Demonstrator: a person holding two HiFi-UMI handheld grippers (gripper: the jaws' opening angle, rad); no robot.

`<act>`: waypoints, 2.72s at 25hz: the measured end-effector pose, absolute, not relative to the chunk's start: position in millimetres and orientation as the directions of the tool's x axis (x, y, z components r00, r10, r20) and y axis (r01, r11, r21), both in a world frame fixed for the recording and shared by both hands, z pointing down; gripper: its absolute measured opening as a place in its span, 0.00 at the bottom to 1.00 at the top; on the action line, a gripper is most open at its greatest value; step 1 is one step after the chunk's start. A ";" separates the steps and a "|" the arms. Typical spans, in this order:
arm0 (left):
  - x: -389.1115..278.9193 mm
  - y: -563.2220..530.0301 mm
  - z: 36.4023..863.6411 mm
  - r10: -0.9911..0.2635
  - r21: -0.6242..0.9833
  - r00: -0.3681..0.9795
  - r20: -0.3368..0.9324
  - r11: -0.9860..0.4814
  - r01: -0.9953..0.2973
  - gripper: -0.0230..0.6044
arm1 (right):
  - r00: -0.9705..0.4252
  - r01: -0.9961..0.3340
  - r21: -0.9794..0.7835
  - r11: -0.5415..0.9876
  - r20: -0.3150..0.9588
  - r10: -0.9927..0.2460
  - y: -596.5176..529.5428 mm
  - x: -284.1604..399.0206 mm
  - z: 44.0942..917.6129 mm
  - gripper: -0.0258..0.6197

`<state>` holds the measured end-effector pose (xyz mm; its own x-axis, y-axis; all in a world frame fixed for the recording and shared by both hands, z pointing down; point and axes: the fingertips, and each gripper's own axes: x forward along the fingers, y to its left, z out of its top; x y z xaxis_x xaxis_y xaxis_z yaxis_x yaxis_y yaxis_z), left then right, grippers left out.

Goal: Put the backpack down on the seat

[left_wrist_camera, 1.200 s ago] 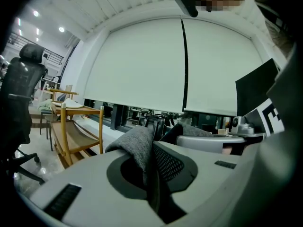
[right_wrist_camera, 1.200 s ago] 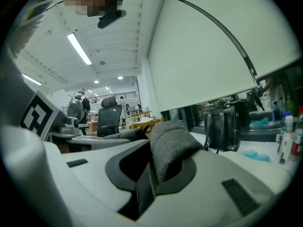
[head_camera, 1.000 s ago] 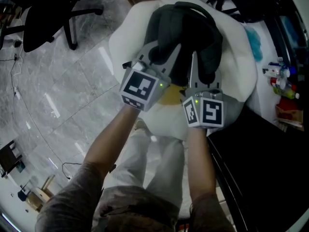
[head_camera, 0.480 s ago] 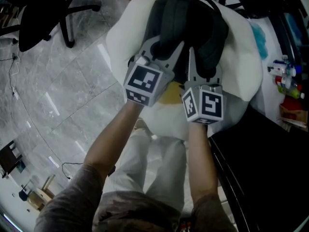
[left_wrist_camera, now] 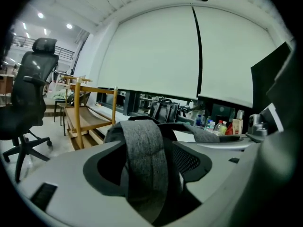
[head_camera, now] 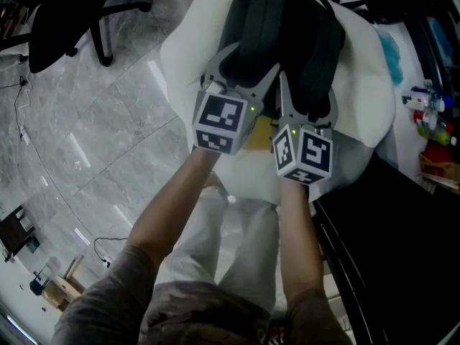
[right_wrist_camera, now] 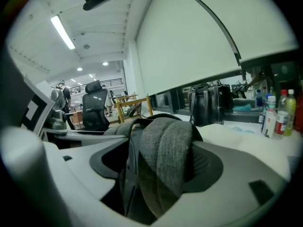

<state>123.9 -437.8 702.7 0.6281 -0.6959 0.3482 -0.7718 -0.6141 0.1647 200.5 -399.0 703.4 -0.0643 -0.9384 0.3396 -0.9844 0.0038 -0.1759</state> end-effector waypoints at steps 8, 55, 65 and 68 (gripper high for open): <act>108.5 -434.1 705.8 -0.703 0.189 0.604 0.375 -0.580 -0.792 0.61 | -0.053 -0.982 -0.188 -0.018 0.367 -0.928 -389.2 195.9 704.5 0.62; 62.0 -241.1 359.6 -0.605 0.341 0.704 0.371 -0.617 -0.710 0.03 | -0.352 -0.914 -0.312 0.259 0.294 -0.889 -221.8 124.9 359.7 0.04; 66.6 -184.4 284.1 -0.531 0.245 0.815 0.233 -0.779 -0.577 0.03 | -0.569 -0.803 -0.279 0.527 0.094 -0.817 -158.0 100.3 273.0 0.04; 67.7 -167.7 268.6 -0.512 0.226 0.839 0.182 -0.809 -0.543 0.03 | -0.589 -0.786 -0.263 0.559 0.043 -0.807 -141.8 100.0 256.9 0.04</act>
<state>67.7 -167.7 268.6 0.8394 -0.5120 0.1824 -0.5426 -0.8091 0.2257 100.0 -141.8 256.9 -0.5886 -0.8073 0.0427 -0.7861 0.5592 -0.2632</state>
